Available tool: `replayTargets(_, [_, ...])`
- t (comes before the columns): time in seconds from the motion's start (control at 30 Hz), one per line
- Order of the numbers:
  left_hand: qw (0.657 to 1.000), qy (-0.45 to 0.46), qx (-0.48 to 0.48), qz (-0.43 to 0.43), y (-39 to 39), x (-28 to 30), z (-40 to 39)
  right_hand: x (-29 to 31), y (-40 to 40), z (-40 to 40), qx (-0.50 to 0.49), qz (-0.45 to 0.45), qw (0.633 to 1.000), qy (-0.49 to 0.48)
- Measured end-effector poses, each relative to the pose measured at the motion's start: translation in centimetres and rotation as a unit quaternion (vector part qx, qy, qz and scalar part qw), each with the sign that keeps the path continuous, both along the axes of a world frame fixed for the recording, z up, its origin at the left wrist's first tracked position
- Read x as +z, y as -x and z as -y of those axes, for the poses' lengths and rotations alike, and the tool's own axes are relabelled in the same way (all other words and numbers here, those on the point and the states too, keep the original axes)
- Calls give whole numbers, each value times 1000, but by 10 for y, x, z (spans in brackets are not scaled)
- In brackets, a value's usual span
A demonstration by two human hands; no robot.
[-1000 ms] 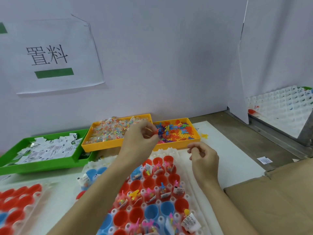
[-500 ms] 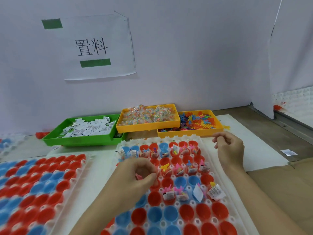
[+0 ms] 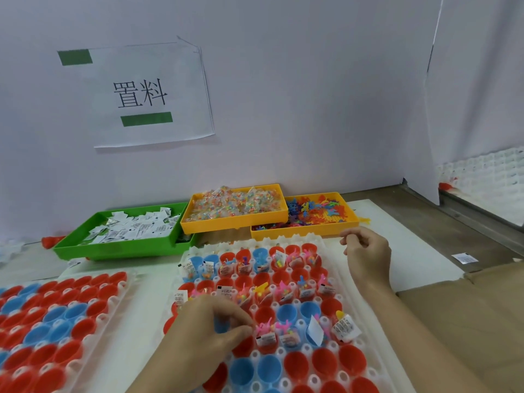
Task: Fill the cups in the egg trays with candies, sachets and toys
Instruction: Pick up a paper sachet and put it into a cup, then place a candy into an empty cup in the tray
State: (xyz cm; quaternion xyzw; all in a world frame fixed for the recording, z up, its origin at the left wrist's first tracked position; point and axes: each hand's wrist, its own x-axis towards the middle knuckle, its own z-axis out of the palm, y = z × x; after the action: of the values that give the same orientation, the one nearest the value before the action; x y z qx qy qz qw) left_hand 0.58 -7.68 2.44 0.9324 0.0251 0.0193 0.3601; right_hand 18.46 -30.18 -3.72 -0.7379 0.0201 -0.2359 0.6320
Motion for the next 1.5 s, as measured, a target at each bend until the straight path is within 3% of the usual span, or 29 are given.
replayTargets(0.37, [999, -13, -13, 27, 8, 8, -4, 2, 2, 1, 7, -3, 1000, -3])
replayTargets(0.53, [997, -68, -19, 21, -2, 28, -26, -1, 0, 1, 10, 3, 1000, 3])
replayTargets(0.77, [979, -130, 76, 135, -152, 56, -22, -4, -4, -2, 14, 6, 1000, 11])
replayTargets(0.9, [976, -173, 86, 104, -223, 47, -13, -6, -6, -2, 15, 15, 1000, 14])
replayTargets(1.03, [974, -209, 80, 46, -243, 37, -12, -8, -8, -3, 15, 20, 1000, 14])
replayTargets(1.33, [976, -113, 130, 131, -236, 33, -20, -5, -6, -2, 18, 19, 1000, 12])
replayTargets(1.5, [954, -61, 154, 251, -193, 53, -11, -3, -5, -1, 14, 14, 1000, 9])
